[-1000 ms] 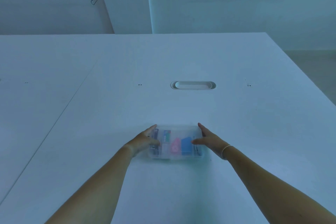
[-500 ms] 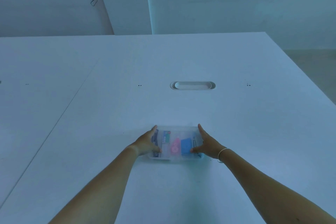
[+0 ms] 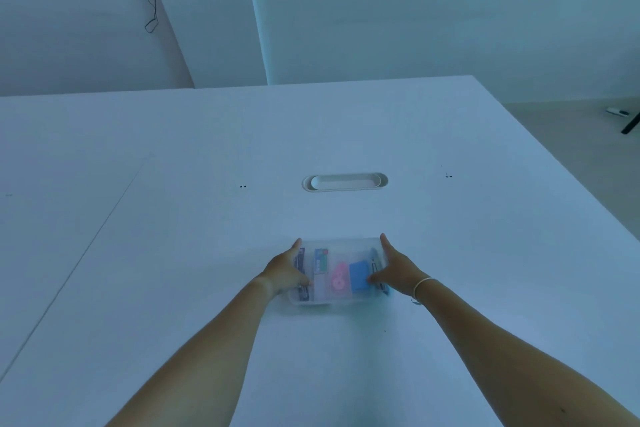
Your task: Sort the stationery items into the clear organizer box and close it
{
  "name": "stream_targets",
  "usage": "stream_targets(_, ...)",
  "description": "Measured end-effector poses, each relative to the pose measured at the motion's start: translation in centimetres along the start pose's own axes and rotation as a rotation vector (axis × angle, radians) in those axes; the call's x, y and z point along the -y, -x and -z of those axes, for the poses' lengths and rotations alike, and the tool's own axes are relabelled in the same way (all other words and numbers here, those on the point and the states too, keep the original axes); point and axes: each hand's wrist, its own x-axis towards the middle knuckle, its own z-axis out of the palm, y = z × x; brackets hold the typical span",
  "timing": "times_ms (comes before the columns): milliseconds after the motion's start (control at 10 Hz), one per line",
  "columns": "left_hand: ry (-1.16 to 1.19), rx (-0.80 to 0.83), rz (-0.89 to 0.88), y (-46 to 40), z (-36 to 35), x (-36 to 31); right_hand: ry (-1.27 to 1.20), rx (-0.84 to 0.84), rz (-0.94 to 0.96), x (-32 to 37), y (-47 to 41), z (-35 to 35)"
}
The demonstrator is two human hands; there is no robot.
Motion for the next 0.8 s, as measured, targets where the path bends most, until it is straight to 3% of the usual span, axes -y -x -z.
stream_targets(400, 0.011, 0.037, 0.023, -3.3, -0.7, -1.6, -0.025, -0.004, -0.081, -1.2, -2.4, 1.6)
stream_targets(700, 0.003, 0.008, 0.011, -3.1, -0.8, -1.4, -0.051, 0.005, -0.060, -1.4, -2.4, 1.5)
stream_targets(800, -0.032, -0.047, -0.025, -2.4, -0.2, -2.3, -0.086, -0.075, 0.018, -0.4, -1.9, 2.4)
